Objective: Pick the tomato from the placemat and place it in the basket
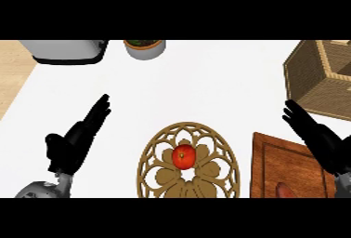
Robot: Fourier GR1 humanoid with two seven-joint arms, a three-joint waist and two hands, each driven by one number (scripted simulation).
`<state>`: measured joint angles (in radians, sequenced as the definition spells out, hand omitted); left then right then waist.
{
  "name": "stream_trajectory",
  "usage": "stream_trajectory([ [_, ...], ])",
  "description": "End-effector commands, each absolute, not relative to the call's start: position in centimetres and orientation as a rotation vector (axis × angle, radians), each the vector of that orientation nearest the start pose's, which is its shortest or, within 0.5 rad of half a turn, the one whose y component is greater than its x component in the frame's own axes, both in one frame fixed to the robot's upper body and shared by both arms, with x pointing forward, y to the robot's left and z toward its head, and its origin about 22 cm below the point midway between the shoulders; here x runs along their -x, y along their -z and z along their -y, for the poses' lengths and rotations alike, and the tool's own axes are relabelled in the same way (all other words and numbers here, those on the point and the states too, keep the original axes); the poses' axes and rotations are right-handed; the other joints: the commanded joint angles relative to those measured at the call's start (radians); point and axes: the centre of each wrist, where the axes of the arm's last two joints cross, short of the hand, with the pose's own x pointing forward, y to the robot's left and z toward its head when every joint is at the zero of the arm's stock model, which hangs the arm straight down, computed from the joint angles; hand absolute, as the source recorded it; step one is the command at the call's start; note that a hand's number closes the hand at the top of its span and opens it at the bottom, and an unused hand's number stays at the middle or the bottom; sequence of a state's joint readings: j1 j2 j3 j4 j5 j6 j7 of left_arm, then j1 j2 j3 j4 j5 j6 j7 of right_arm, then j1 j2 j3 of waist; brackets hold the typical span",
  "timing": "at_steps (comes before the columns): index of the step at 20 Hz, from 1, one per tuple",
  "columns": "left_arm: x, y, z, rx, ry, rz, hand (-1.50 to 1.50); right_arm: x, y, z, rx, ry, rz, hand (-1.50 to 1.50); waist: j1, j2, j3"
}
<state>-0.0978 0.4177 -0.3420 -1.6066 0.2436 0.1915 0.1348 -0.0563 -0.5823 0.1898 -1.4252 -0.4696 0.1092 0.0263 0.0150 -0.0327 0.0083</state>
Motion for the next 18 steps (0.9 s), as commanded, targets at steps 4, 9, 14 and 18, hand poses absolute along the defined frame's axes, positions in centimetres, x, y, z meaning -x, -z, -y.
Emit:
stream_trajectory([
  [4, -27.4, -4.7, -26.3, -0.141, 0.197, 1.476, 0.00, -31.5, -10.1, 23.5, -0.309, -0.384, 1.812, 1.50, 0.043, 0.039, -0.008],
  [9, -28.2, -4.7, -26.5, -0.132, 0.180, 1.420, 0.00, -30.3, -15.3, 17.3, -0.273, -1.193, 1.989, -1.50, 0.095, 0.036, -0.016],
  [14, -28.2, -4.0, -29.7, -0.168, 0.128, 1.394, 0.00, -25.8, -10.9, 6.8, -0.211, -1.145, 2.183, -1.50, 0.039, 0.033, -0.012],
  [18, -28.2, -3.6, -30.6, -0.205, 0.096, 1.395, 0.00, -22.3, -11.4, -0.5, -0.105, -1.154, 2.097, -1.50, 0.005, 0.026, -0.012],
])
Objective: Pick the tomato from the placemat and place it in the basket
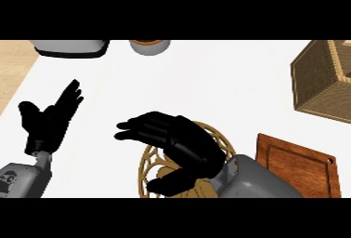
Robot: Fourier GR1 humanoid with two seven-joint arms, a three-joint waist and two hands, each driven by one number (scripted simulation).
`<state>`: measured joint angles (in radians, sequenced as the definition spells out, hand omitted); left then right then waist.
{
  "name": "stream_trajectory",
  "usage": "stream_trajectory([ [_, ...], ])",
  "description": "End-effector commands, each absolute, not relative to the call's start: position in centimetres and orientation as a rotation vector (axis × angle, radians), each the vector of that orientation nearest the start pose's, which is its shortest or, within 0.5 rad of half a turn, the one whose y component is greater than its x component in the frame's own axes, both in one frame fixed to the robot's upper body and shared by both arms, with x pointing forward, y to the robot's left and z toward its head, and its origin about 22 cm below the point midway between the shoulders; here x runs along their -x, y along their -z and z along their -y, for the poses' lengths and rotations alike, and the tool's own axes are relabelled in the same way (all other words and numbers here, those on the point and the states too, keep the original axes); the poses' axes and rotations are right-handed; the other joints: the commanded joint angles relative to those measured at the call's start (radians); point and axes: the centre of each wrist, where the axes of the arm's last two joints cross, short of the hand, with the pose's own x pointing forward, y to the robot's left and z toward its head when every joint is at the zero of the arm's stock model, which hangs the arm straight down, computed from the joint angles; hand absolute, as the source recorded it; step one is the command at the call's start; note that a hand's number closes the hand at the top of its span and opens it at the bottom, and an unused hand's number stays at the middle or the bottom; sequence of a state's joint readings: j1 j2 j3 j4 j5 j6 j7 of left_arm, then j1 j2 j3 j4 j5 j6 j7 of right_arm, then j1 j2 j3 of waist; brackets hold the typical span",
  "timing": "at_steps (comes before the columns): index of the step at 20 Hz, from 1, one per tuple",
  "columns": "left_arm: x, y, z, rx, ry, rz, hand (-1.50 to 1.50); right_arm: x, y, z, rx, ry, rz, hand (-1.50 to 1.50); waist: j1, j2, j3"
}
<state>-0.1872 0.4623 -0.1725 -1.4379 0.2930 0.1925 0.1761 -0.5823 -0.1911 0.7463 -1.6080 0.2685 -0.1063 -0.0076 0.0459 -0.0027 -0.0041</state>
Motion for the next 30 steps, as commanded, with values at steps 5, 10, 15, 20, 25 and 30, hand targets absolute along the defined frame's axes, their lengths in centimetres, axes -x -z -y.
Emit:
stream_trajectory([
  [5, -28.8, -4.0, -30.0, -0.193, 0.093, 1.373, 0.00, -23.1, -14.9, -3.1, 0.222, -1.357, 1.821, -1.50, -0.032, -0.016, -0.002],
  [10, -28.0, -3.0, -31.8, -0.208, 0.075, 1.345, 0.00, -25.1, -18.8, -4.2, 0.760, -1.481, 1.661, -1.50, -0.054, -0.029, -0.004],
  [15, -29.6, -3.9, -31.1, -0.195, 0.064, 1.366, 0.00, -24.5, -25.5, -5.8, 0.871, -1.484, 1.486, -1.50, -0.056, -0.007, 0.001],
  [20, -29.0, -4.4, -31.0, -0.210, 0.057, 1.365, 0.00, -25.3, -27.1, -5.0, 0.708, -1.655, 1.261, -1.50, -0.055, -0.013, 0.003],
  [25, -28.5, -4.0, -31.6, -0.220, 0.049, 1.378, 0.00, -26.2, -29.4, -2.2, 0.641, -1.658, 1.233, -1.50, -0.069, -0.013, 0.004],
  [30, -27.7, -4.4, -33.7, -0.208, 0.065, 1.383, 0.00, -24.0, -28.4, 0.3, 0.491, -1.556, 1.289, -1.50, -0.060, -0.009, 0.004],
])
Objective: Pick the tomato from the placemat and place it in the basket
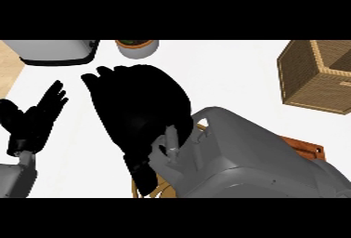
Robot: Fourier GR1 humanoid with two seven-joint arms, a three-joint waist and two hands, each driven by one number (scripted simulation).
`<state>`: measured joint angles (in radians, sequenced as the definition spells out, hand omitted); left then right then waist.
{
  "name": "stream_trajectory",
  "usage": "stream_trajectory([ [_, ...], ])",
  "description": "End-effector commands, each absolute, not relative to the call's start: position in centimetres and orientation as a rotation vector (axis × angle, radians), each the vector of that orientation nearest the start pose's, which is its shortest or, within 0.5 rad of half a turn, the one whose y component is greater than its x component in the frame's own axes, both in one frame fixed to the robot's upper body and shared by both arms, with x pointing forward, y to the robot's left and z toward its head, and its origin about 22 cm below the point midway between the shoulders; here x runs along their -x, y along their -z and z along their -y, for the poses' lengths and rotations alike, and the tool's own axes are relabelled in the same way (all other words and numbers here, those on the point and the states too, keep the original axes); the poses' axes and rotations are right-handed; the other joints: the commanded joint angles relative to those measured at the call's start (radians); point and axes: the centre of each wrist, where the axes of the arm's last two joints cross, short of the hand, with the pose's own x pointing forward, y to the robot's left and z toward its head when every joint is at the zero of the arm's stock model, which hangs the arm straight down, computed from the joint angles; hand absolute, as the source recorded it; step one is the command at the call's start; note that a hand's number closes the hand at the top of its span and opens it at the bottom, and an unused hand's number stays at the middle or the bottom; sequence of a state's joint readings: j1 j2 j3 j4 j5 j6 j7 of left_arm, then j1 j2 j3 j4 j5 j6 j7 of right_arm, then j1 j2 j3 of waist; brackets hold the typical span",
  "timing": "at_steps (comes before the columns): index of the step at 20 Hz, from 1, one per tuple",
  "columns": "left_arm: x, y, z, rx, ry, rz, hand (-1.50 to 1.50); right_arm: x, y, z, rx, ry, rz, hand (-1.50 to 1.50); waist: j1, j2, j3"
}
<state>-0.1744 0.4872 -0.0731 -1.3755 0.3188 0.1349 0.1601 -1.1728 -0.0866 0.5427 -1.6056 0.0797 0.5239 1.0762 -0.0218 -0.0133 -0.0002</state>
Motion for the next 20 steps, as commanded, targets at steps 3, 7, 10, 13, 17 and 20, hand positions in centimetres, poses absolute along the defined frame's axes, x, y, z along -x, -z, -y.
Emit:
stream_trajectory([
  [3, -28.6, -3.1, -32.4, -0.203, 0.044, 1.374, 0.00, -22.4, -27.7, 3.4, 0.491, -1.516, 1.377, -1.50, -0.005, 0.005, 0.001],
  [7, -28.3, -4.2, -32.7, -0.219, 0.073, 1.386, 0.00, -22.2, -25.3, 6.9, 0.475, -1.483, 1.379, -1.50, 0.005, 0.007, 0.001],
  [10, -28.1, -3.3, -30.8, -0.193, 0.057, 1.379, 0.00, -21.0, -22.9, 7.6, 0.465, -1.481, 1.401, -1.50, 0.008, 0.009, 0.001],
  [13, -29.4, -2.8, -31.8, -0.183, 0.075, 1.373, 0.00, -23.6, -19.5, 6.0, 0.491, -1.477, 1.437, -1.50, 0.020, 0.016, 0.000],
  [17, -28.3, -4.4, -30.6, -0.192, 0.075, 1.390, 0.00, -23.3, -16.8, 6.9, 0.507, -1.439, 1.469, -1.50, 0.028, 0.012, 0.001],
  [20, -30.2, -4.3, -32.2, -0.184, 0.073, 1.396, 0.00, -23.6, -13.1, 6.0, 0.458, -1.374, 1.528, -1.50, 0.024, 0.017, 0.001],
])
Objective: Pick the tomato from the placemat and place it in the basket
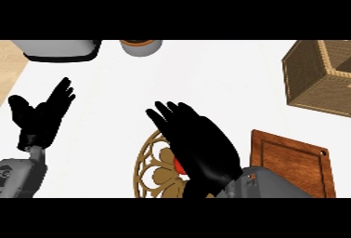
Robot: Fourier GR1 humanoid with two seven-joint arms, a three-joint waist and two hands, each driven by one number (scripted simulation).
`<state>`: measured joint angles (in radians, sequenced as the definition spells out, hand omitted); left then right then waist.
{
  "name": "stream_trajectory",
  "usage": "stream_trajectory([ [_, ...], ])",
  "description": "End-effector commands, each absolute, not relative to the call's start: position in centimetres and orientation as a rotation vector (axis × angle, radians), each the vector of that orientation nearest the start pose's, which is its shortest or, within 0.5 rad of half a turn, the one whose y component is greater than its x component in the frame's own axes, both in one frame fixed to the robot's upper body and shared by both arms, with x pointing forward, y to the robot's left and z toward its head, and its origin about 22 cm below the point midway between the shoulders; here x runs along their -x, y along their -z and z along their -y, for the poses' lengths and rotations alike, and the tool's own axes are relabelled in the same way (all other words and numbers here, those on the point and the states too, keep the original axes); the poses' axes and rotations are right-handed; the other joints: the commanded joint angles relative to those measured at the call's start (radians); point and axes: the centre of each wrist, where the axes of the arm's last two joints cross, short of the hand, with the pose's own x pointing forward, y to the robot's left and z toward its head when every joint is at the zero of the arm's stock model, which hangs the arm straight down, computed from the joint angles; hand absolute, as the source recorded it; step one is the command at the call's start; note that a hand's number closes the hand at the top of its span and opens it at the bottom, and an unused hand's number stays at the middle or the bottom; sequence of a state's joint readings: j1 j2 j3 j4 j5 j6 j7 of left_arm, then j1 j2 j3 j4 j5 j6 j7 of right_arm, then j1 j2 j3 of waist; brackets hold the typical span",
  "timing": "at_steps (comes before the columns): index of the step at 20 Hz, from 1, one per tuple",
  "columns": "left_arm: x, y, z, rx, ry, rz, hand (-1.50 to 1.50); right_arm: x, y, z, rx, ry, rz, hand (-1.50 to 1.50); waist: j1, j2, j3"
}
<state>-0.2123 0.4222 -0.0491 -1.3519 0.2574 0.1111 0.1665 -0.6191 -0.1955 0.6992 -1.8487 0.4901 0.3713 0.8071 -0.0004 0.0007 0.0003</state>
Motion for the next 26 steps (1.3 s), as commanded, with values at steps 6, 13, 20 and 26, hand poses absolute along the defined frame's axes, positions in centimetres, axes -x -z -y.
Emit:
stream_trajectory([
  [6, -29.7, -4.9, -31.6, -0.191, 0.076, 1.387, 0.00, -25.1, -10.3, 6.9, 0.450, -1.352, 1.461, -1.50, 0.001, -0.001, 0.000],
  [13, -30.1, -3.6, -30.8, -0.180, 0.078, 1.373, 0.00, -25.7, -5.6, 3.4, 0.491, -1.480, 1.305, -1.50, 0.003, 0.000, 0.000],
  [20, -28.5, -4.7, -31.6, -0.190, 0.057, 1.377, 0.00, -25.5, -5.4, 6.3, 0.484, -1.471, 1.335, -1.50, 0.003, -0.002, 0.000],
  [26, -28.7, -3.1, -31.9, -0.199, 0.066, 1.384, 0.00, -25.8, -5.1, 7.3, 0.413, -1.453, 1.337, -1.50, 0.001, -0.001, 0.000],
])
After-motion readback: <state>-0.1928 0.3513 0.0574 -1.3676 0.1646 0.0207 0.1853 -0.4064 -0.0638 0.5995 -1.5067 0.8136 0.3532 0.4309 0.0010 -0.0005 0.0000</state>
